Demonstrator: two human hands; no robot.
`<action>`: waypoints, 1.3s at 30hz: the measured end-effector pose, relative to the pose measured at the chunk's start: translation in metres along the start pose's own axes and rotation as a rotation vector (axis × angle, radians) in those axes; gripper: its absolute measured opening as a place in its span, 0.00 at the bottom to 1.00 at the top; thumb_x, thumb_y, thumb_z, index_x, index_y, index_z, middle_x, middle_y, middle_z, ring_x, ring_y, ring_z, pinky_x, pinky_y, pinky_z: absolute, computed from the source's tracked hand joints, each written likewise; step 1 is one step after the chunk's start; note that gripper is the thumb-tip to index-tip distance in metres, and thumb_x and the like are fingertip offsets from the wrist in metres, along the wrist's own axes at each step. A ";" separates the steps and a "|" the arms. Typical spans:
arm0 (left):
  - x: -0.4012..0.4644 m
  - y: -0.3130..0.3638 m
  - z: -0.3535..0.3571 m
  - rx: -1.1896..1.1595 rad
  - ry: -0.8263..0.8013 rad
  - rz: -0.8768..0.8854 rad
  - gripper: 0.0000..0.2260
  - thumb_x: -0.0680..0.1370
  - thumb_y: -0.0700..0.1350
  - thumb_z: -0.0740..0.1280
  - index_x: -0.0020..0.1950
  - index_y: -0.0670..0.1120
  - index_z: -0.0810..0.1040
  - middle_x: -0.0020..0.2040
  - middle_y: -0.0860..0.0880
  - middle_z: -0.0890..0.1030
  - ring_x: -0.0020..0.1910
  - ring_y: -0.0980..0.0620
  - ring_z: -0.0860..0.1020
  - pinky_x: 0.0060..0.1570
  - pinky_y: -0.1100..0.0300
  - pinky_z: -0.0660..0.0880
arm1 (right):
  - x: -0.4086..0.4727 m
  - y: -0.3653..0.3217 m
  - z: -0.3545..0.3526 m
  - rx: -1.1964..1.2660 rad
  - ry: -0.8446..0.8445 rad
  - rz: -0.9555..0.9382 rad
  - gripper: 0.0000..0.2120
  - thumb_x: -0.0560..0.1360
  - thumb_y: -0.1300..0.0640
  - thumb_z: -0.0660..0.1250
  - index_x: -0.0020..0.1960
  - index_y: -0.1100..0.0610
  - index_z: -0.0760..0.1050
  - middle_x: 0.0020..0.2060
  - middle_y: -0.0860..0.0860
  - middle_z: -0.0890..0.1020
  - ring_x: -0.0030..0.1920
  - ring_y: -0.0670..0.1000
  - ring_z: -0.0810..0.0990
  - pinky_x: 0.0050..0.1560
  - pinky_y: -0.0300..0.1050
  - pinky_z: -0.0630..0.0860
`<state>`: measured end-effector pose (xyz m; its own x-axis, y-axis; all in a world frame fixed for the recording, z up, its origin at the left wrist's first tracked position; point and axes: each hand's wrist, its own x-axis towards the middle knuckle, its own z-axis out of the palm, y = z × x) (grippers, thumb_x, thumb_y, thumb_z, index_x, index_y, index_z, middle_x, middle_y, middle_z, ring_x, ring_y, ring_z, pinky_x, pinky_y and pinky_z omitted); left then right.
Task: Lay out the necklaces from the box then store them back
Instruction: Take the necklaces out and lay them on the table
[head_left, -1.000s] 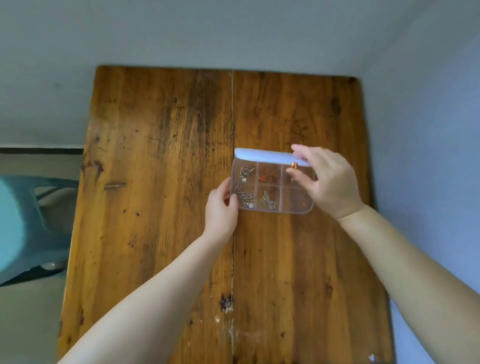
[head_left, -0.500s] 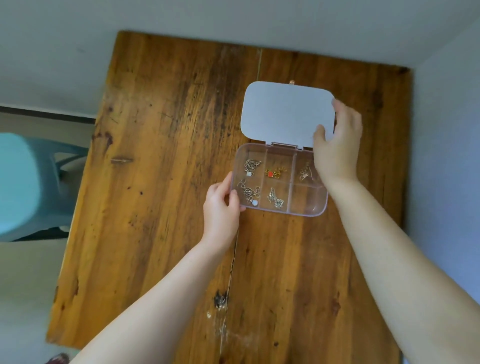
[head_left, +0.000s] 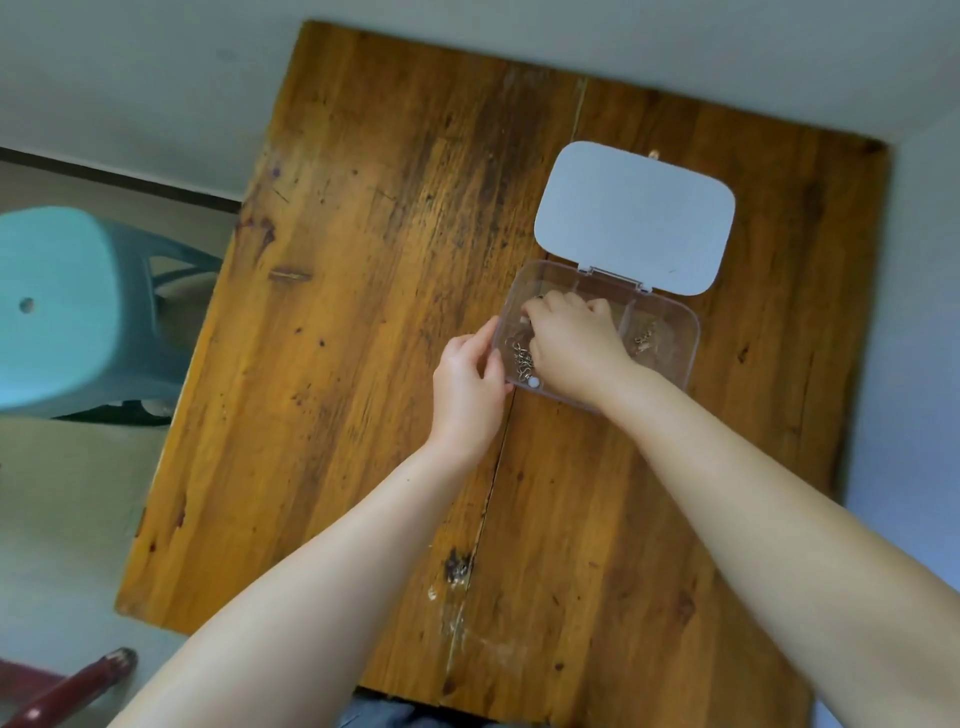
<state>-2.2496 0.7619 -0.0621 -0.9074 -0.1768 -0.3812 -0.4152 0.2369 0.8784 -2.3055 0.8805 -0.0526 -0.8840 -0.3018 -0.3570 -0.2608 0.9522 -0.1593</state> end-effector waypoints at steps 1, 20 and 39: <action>0.000 0.000 0.000 0.011 -0.004 0.001 0.17 0.80 0.38 0.58 0.68 0.49 0.71 0.56 0.47 0.72 0.52 0.52 0.76 0.38 0.70 0.78 | 0.002 -0.001 0.000 0.004 -0.016 0.010 0.17 0.75 0.60 0.60 0.63 0.59 0.69 0.58 0.58 0.75 0.60 0.59 0.71 0.57 0.55 0.64; 0.002 0.005 -0.002 0.105 -0.054 0.006 0.18 0.80 0.40 0.58 0.69 0.50 0.70 0.58 0.47 0.73 0.57 0.51 0.74 0.61 0.50 0.73 | -0.002 0.010 -0.037 0.391 0.102 -0.041 0.06 0.76 0.59 0.63 0.52 0.57 0.77 0.49 0.53 0.80 0.51 0.53 0.78 0.53 0.50 0.73; 0.069 0.024 -0.184 -0.055 -0.639 -0.125 0.16 0.80 0.49 0.60 0.32 0.48 0.69 0.27 0.53 0.71 0.28 0.54 0.70 0.51 0.53 0.73 | -0.094 -0.126 -0.012 1.875 0.181 0.321 0.09 0.76 0.68 0.62 0.44 0.56 0.77 0.33 0.50 0.84 0.32 0.45 0.80 0.32 0.35 0.77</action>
<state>-2.3102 0.5792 -0.0140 -0.7191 0.4072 -0.5631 -0.5317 0.1993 0.8231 -2.1941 0.7895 0.0127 -0.8631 -0.0241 -0.5045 0.4815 -0.3410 -0.8074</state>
